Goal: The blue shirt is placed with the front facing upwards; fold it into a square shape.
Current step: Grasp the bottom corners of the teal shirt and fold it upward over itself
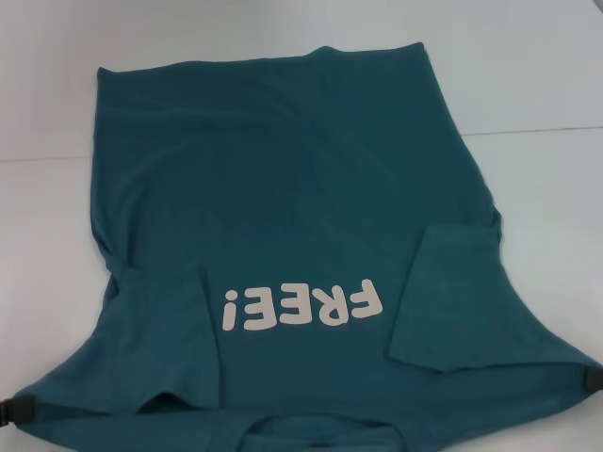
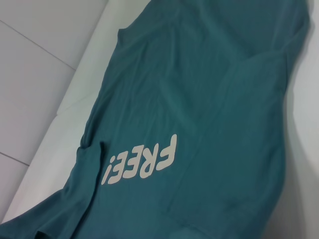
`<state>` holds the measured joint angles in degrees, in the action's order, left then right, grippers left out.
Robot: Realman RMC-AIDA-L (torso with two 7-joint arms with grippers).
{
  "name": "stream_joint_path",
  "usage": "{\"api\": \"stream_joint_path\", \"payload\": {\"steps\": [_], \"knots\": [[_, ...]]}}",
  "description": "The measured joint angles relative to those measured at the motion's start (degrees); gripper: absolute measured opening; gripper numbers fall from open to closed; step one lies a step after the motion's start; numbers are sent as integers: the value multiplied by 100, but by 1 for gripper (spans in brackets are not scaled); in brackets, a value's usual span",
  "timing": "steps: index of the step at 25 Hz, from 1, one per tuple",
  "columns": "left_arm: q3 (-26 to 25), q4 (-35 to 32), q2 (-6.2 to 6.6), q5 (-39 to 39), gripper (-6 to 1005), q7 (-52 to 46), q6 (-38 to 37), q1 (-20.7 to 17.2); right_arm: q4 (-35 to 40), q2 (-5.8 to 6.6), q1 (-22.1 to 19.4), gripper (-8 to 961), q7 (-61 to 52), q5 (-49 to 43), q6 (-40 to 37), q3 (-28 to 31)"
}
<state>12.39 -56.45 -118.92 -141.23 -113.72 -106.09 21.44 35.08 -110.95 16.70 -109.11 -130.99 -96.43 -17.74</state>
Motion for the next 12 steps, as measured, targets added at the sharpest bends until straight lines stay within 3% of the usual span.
{"api": "stream_joint_path", "payload": {"steps": [12], "knots": [[17, 227, 35, 310, 0, 4, 69, 126, -4, 12, 175, 57, 5, 88, 65, 8]]}}
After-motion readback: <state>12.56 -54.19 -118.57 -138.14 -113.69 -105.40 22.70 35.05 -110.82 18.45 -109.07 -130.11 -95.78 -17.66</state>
